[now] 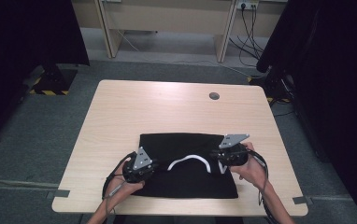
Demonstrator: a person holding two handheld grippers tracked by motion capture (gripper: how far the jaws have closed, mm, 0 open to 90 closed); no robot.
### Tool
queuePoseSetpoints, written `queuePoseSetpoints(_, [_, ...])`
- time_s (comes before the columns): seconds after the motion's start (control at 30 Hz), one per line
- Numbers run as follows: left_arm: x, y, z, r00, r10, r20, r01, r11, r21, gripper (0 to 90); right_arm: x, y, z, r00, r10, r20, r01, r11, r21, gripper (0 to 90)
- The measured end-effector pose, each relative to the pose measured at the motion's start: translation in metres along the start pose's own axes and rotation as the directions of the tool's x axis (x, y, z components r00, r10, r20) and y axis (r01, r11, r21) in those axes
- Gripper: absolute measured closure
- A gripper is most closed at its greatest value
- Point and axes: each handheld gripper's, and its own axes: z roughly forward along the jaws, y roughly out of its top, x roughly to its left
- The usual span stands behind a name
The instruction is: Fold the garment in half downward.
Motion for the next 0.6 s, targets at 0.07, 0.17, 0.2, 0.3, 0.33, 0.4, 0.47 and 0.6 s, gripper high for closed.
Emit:
queuePoseSetpoints(0.07, [0.005,0.010,-0.007,0.9999,-0.005,-0.013,0.005,0.9995,-0.033,81.3,-0.003,0.008,-0.012,0.9997,-0.014,0.022,0.015,0.999,-0.033,85.6])
queuePoseSetpoints(0.17, [0.013,0.020,-0.022,0.9997,-0.007,-0.021,0.005,0.9966,-0.082,81.5,-0.003,0.015,-0.029,0.9982,-0.043,0.041,0.046,0.996,-0.074,85.6])
queuePoseSetpoints(0.2, [0.014,0.022,-0.028,0.9997,-0.012,-0.020,0.010,0.9951,-0.098,81.5,-0.002,0.016,-0.034,0.9976,-0.052,0.046,0.056,0.995,-0.088,85.6])
queuePoseSetpoints(0.3, [0.012,0.017,-0.042,0.9999,-0.005,-0.010,0.004,0.9939,-0.111,81.4,0.008,0.009,-0.045,0.9959,-0.079,0.045,0.084,0.988,-0.127,85.5])
queuePoseSetpoints(0.33, [0.008,0.014,-0.045,1.0000,0.002,-0.002,-0.002,0.9944,-0.106,81.3,0.016,0.003,-0.048,0.9954,-0.087,0.040,0.091,0.987,-0.135,85.6])
queuePoseSetpoints(0.4, [0.002,0.005,-0.049,0.9999,0.012,0.009,-0.011,0.9958,-0.091,81.1,0.027,-0.008,-0.050,0.9952,-0.093,0.031,0.096,0.985,-0.143,85.5])
queuePoseSetpoints(0.47, [-0.006,-0.006,-0.052,0.9992,0.019,0.036,-0.016,0.9969,-0.077,80.2,0.041,-0.022,-0.052,0.9957,-0.090,0.022,0.092,0.984,-0.153,85.4])
queuePoseSetpoints(0.6, [-0.026,-0.031,-0.050,0.9955,0.004,0.095,-0.001,0.9992,-0.039,76.8,0.064,-0.049,-0.052,0.9973,-0.074,0.004,0.073,0.986,-0.151,83.7])
